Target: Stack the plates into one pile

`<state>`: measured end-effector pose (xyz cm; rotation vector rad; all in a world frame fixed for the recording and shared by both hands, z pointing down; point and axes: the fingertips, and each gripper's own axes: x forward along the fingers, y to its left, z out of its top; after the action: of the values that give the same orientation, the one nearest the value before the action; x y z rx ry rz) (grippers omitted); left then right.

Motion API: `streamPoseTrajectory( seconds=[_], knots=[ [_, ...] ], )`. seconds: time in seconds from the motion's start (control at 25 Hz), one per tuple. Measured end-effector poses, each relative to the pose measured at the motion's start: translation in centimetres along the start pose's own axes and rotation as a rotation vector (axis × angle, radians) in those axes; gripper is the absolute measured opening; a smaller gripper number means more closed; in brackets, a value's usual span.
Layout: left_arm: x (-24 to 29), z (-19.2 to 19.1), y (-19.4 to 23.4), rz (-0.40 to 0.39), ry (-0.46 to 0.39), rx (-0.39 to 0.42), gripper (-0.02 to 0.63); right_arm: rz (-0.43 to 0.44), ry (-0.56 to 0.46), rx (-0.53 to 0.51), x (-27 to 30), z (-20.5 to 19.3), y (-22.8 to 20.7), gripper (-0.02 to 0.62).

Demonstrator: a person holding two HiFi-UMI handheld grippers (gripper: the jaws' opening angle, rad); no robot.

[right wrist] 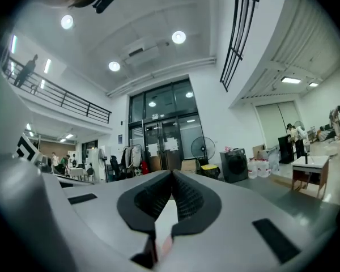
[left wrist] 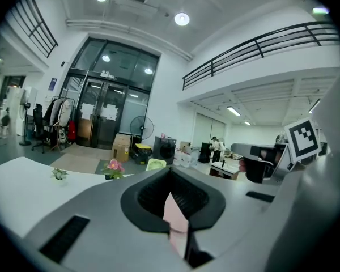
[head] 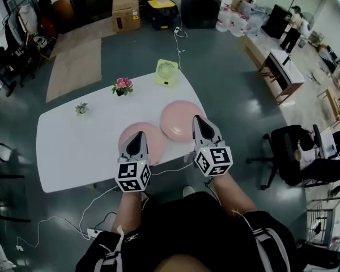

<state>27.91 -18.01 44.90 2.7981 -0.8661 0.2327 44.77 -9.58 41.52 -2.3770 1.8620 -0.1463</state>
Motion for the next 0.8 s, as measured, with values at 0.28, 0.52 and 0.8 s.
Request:
streamPoseTrajectory(
  seconds=[0.28, 0.52, 0.8],
  knots=[
    [1.4, -0.5, -3.8, 0.063, 0.025, 0.005, 0.014, 0.066, 0.010, 0.069, 0.5, -0.1, -4.5, 0.012],
    [0.9, -0.6, -4.0, 0.113, 0.012, 0.012, 0.014, 0.189, -0.012, 0.089, 0.4, -0.7, -3.2, 0.023],
    [0.5, 0.0, -3.8, 0.141, -0.007, 0.030, 0.014, 0.268, -0.005, 0.043, 1.2, -1.9, -2.6, 0.153]
  ],
)
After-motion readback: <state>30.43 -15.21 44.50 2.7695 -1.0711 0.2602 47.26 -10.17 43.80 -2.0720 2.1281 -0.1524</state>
